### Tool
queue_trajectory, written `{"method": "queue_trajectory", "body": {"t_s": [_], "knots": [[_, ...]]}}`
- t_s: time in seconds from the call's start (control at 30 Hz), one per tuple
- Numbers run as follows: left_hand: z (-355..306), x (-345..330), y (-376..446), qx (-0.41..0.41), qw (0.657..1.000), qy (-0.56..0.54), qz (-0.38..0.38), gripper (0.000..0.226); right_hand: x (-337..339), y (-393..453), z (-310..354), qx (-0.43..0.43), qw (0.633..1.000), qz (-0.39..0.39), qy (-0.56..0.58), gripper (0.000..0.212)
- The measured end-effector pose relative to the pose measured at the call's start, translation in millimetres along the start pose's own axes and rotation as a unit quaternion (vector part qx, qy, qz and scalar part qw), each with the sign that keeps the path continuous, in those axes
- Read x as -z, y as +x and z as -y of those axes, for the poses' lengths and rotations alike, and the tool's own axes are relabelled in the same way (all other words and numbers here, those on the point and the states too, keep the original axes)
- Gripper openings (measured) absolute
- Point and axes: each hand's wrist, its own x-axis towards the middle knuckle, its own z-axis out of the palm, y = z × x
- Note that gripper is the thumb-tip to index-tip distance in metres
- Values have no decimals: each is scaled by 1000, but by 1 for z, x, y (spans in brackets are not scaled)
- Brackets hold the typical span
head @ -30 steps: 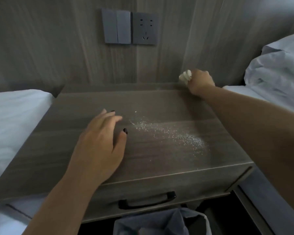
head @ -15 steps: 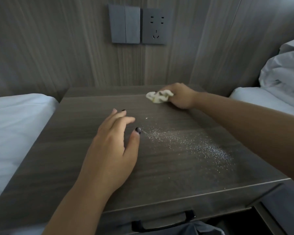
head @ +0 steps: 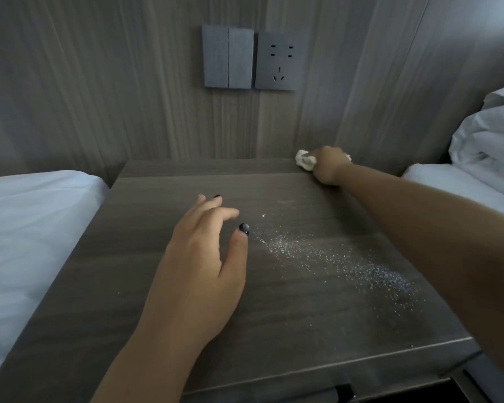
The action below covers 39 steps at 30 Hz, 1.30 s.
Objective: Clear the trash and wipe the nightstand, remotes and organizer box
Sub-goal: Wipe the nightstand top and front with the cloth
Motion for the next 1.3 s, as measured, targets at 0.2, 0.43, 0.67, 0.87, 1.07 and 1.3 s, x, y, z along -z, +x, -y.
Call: {"method": "queue_trajectory", "body": {"t_s": [0.2,0.43,0.67,0.87,1.07,1.3], "knots": [[3,4,4,24,999,-23,-10,34,16,-47,22,224,971,42,74,50],[-2,8,3,28,999,-29,4,33,23,-1,24,46,995,-34,87,33],[6,36,8,125,992,-1,-1,34,16,-32,75,266,963,39,25,43],[0,38,7,136,991,-7,14,34,29,0,109,161,983,13,83,39],[10,45,10,164,986,-7,-2,32,17,-26,136,262,962,75,-25,42],[11,46,12,186,982,-15,-3,34,63,-15,151,202,968,59,133,27]]}}
